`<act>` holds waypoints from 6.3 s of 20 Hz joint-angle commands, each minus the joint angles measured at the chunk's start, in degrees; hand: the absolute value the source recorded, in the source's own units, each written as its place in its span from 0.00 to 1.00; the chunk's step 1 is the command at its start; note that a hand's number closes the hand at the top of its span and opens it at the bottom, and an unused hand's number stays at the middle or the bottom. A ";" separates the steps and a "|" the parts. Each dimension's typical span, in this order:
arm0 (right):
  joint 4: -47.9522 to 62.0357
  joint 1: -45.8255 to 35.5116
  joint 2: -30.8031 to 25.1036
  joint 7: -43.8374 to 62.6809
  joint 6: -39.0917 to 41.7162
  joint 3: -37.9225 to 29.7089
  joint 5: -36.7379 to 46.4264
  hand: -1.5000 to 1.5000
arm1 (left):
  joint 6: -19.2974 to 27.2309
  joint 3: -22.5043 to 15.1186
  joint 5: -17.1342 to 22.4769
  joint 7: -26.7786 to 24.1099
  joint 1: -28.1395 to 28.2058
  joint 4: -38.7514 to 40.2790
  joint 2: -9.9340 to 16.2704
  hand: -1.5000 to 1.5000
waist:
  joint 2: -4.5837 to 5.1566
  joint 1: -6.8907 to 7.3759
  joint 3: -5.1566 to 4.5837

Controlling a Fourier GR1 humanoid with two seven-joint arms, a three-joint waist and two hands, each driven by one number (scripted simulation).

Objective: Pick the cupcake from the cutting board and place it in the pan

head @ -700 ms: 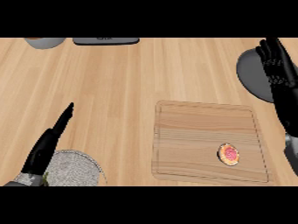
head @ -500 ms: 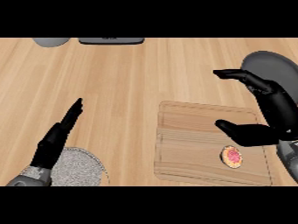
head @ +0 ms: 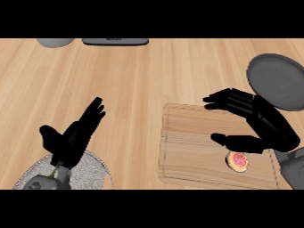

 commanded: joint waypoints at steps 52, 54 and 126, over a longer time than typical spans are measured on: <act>-4.59 5.73 3.99 56.56 48.28 29.01 65.43 0.00 | -3.35 4.70 -3.04 8.84 0.30 -5.56 -5.96 0.50 | -0.11 -0.37 0.07; -3.61 3.73 6.21 54.31 50.06 27.80 66.55 0.00 | -5.91 6.67 -2.70 5.74 1.81 -4.07 -4.96 0.50 | -0.10 -0.27 0.06; 74.43 -24.29 -0.15 -23.59 -15.79 -44.81 4.90 1.00 | -8.59 6.04 -5.79 7.92 -1.49 -4.81 -8.61 0.50 | 2.21 4.84 0.61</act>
